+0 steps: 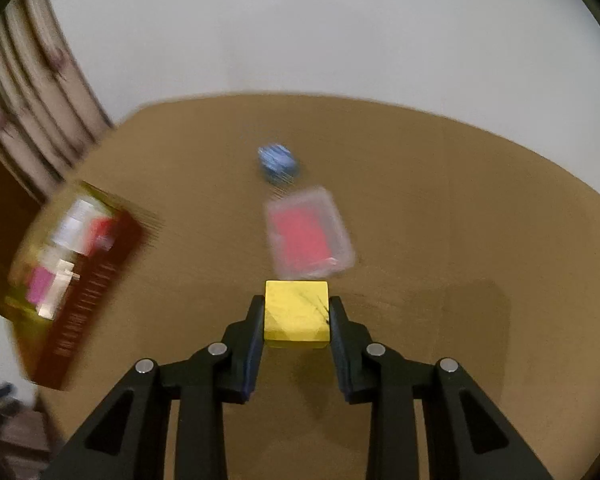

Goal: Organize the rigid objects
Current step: 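Lower the yellow cube into the tin and open the right gripper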

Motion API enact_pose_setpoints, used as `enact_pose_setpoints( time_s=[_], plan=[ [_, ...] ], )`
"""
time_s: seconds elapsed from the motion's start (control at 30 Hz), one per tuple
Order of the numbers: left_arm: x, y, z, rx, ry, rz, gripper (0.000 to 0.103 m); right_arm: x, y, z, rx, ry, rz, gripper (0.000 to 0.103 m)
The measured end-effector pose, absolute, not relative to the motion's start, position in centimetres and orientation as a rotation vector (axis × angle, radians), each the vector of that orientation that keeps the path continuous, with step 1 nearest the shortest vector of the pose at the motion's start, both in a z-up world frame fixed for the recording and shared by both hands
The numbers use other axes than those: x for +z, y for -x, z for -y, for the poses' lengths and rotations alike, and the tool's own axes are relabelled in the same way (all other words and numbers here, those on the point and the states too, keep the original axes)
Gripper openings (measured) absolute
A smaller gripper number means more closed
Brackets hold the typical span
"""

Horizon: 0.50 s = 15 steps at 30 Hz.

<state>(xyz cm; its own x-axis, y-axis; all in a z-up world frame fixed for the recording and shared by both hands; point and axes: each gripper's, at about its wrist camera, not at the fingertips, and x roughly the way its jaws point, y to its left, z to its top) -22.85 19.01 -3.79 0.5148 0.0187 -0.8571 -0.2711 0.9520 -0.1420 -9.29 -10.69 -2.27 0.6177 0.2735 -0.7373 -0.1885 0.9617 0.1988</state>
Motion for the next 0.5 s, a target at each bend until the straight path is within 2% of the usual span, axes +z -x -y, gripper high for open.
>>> enact_pose_setpoints(
  time_s=[0.13, 0.23, 0.4, 0.5],
  plan=[
    [-4.1, 23.6, -19.0, 0.173, 0.280, -1.018, 0.067, 2.0, 11.5, 5.8, 0.451, -0.136, -0.816, 0.030],
    [-4.2, 24.1, -19.1, 0.171, 0.294, -1.025, 0.067, 3.6, 12.5, -1.9, 0.648, -0.090, -0.852, 0.030],
    [-4.4, 25.1, -19.6, 0.170, 0.300, -1.022, 0.067, 1.6, 12.5, -13.3, 0.820, -0.032, -0.947, 0.030],
    [-4.6, 25.4, -19.9, 0.171, 0.296, -1.022, 0.068, -0.5, 11.0, -16.5, 0.851, -0.095, -1.017, 0.030]
  ],
)
